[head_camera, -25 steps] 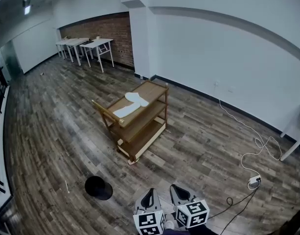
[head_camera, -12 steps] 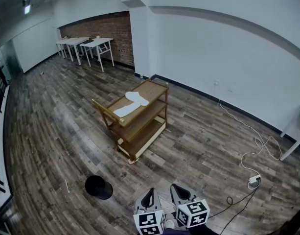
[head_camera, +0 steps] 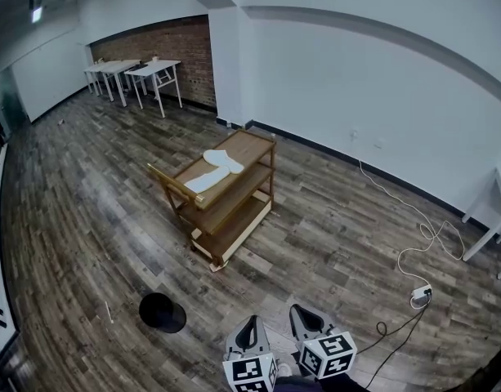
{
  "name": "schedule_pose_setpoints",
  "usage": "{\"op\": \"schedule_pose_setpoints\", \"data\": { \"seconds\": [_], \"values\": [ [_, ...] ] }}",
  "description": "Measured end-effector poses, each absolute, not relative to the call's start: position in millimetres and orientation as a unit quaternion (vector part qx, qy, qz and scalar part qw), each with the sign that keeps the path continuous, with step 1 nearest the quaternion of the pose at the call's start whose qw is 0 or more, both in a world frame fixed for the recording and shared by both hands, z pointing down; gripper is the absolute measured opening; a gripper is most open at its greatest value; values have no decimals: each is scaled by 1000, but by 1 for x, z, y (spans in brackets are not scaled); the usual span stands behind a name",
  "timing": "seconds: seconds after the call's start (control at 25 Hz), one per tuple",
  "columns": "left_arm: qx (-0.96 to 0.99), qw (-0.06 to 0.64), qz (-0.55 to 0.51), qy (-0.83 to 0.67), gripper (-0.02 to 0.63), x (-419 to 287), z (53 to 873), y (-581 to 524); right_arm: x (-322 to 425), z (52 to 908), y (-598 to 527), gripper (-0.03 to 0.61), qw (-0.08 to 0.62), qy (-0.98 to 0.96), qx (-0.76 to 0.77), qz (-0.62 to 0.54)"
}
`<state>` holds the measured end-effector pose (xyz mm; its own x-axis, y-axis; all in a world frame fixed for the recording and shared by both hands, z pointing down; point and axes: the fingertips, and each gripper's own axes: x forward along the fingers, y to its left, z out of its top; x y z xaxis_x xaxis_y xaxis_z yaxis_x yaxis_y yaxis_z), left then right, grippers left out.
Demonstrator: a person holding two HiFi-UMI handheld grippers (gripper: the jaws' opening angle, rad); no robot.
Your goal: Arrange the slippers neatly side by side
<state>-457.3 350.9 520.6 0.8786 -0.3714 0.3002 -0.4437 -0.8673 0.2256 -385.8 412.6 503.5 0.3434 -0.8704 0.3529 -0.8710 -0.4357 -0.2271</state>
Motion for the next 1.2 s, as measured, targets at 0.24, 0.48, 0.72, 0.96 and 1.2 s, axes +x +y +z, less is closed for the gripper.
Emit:
{"op": "schedule_pose_setpoints", "data": {
  "seconds": [0.24,0.48,0.72,0.96,1.2],
  "values": [
    [957,155,125,-210,0,-464,526,346,-384,502,414,-2,2,-519,829,208],
    [956,164,136,-203,0,-462,535,348,-380,504,420,-2,1,-505,837,211],
    [955,164,139,-204,0,-435,535,342,-354,505,416,-2,-1,-505,837,213],
    [957,153,139,-203,0,-384,527,332,-303,498,405,-2,-7,-508,836,207],
    [958,144,138,-208,0,-334,521,322,-257,496,394,-2,-11,-520,829,206]
  ]
}}
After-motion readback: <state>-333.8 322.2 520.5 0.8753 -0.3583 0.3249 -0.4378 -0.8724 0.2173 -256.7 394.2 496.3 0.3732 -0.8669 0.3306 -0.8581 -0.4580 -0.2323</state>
